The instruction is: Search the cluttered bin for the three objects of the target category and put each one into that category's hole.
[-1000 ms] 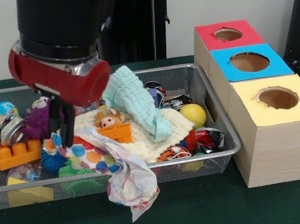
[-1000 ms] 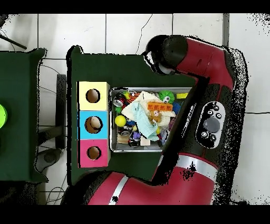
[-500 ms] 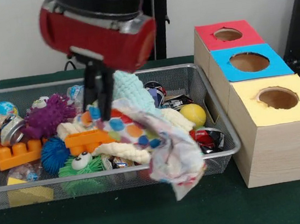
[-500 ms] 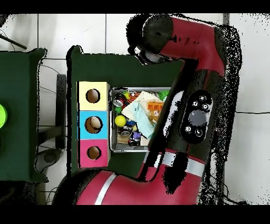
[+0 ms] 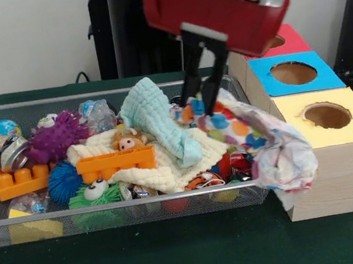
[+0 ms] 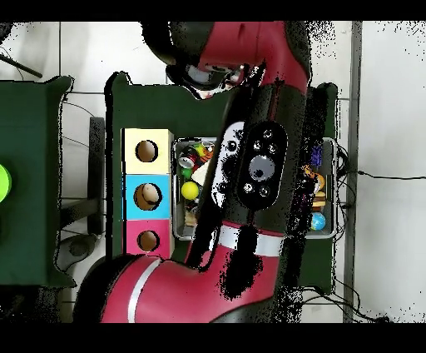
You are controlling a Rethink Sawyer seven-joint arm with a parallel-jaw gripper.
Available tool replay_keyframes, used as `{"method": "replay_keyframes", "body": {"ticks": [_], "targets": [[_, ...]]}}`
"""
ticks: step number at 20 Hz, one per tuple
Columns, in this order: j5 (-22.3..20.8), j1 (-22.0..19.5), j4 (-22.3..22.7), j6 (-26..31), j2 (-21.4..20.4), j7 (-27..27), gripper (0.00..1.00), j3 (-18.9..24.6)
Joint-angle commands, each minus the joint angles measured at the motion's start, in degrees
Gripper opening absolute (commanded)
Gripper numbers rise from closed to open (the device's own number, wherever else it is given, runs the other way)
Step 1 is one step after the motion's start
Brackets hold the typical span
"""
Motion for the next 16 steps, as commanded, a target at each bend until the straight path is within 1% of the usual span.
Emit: {"method": "replay_keyframes", "body": {"ticks": [1,4,8,10,12,16], "targets": [[5.0,-0.4,-10.4,8.7,7.5,21.5,0.0,-5.9],[7.1,-0.8,-12.1,9.1,8.5,21.5,0.0,-8.8],[10.0,-0.9,-13.0,7.1,9.4,21.6,0.0,-11.7],[11.6,-1.1,-13.6,7.6,9.8,21.8,0.0,-13.6],[14.5,-1.5,-14.8,9.4,10.4,21.8,0.0,-16.6],[18.2,-1.4,-14.9,10.1,9.8,22.3,0.0,-20.4]]}}
